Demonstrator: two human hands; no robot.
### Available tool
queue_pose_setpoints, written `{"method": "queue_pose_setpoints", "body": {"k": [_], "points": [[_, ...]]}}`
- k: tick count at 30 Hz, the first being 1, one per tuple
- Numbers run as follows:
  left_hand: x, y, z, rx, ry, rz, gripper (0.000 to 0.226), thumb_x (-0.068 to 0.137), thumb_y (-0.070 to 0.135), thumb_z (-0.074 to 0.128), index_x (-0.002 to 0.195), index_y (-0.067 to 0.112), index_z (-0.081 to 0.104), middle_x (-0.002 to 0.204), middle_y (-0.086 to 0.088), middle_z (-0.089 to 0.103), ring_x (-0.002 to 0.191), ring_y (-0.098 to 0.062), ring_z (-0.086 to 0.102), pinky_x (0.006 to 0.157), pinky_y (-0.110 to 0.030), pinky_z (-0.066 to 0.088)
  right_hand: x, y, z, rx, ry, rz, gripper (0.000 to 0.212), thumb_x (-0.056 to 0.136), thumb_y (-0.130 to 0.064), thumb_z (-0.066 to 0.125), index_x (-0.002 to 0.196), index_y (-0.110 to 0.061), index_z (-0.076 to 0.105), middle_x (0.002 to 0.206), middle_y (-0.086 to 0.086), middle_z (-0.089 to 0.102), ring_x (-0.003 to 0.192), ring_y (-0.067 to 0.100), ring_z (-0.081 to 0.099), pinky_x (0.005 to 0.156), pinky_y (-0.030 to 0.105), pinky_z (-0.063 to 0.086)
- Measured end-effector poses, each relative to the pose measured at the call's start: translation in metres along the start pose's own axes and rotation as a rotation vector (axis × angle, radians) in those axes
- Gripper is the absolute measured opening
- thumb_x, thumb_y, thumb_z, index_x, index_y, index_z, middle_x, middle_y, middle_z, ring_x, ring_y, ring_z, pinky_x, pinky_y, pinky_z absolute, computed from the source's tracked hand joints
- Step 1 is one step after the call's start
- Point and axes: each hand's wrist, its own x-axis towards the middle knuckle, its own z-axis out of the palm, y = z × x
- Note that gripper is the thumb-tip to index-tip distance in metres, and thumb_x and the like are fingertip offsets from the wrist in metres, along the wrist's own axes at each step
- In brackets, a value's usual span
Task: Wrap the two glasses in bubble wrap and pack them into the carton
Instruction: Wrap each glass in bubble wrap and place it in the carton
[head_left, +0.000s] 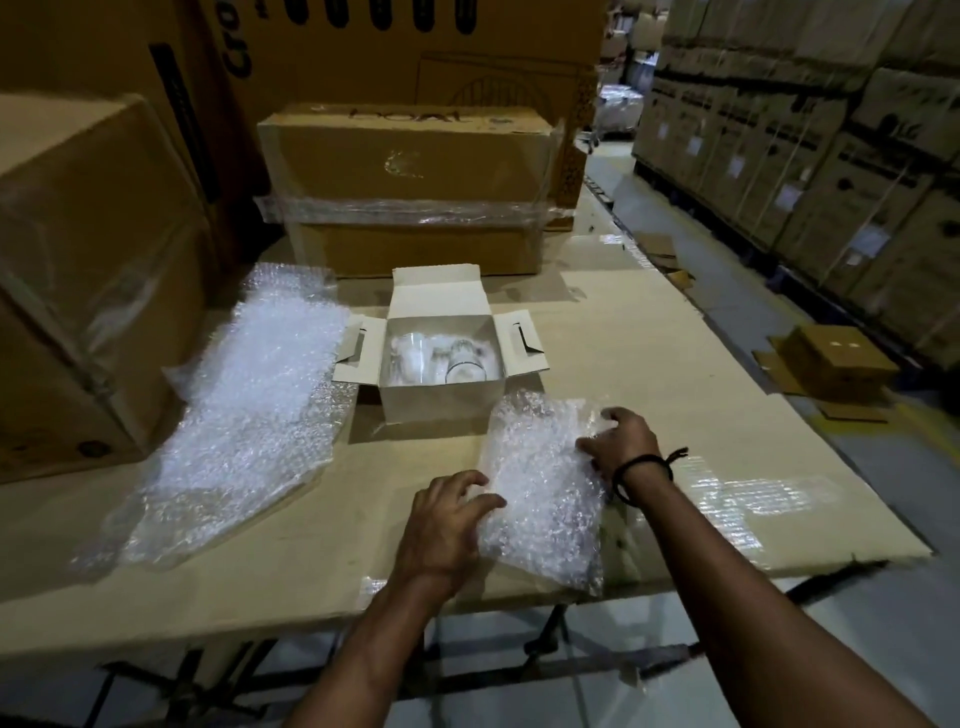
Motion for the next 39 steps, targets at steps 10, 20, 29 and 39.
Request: {"method": "queue_pose_setpoints", "body": {"k": [10, 20, 29, 39], "points": [[-0.005, -0.016, -0.007, 0.045, -0.146, -0.045, 0.061, 0.069, 0.024, 0.057, 0.129, 0.037, 0.057, 0.133, 0.009, 0.053, 0.12, -0.016, 0.048, 0.102, -0.036, 0.033, -0.03, 0.002, 0.025, -0.803, -0.045, -0.582, 0.063, 0.089, -0.051, 0.054, 0.145, -0.032, 0.033, 0.153, -0.002, 0.031, 0.138, 0.023, 0.029, 0.111, 0.037, 0.026], [-0.009, -0.016, -0.016, 0.043, -0.043, -0.256, 0.088, 0.075, 0.089, 0.009, 0.128, 0.037, 0.056, 0.127, 0.01, 0.054, 0.117, -0.013, 0.041, 0.089, -0.032, 0.019, -0.028, 0.002, 0.041, -1.003, -0.368, -0.536, 0.06, 0.095, -0.055, 0.035, 0.149, -0.032, 0.021, 0.16, -0.005, 0.012, 0.146, 0.016, 0.012, 0.118, 0.046, 0.01], [0.014, -0.001, -0.031, 0.044, -0.068, -0.424, 0.008, 0.088, 0.033, 0.061, 0.084, 0.028, 0.056, 0.084, 0.008, 0.063, 0.091, -0.021, 0.058, 0.086, -0.038, 0.034, -0.015, -0.025, 0.046, -0.927, -0.192, -0.713, 0.068, 0.081, -0.023, 0.066, 0.142, -0.034, 0.037, 0.151, -0.004, 0.034, 0.137, 0.02, 0.034, 0.107, 0.036, 0.03], [0.039, -0.047, -0.074, -0.006, 0.203, -0.095, 0.059, 0.06, -0.021, 0.069, 0.106, 0.017, 0.07, 0.089, -0.002, 0.07, 0.084, -0.027, 0.061, 0.076, -0.038, 0.05, -0.023, -0.066, 0.063, -1.094, 0.041, -1.043, 0.102, 0.075, -0.011, 0.07, 0.148, -0.035, 0.003, 0.16, 0.0, 0.0, 0.147, 0.026, -0.007, 0.116, 0.055, -0.004]]}}
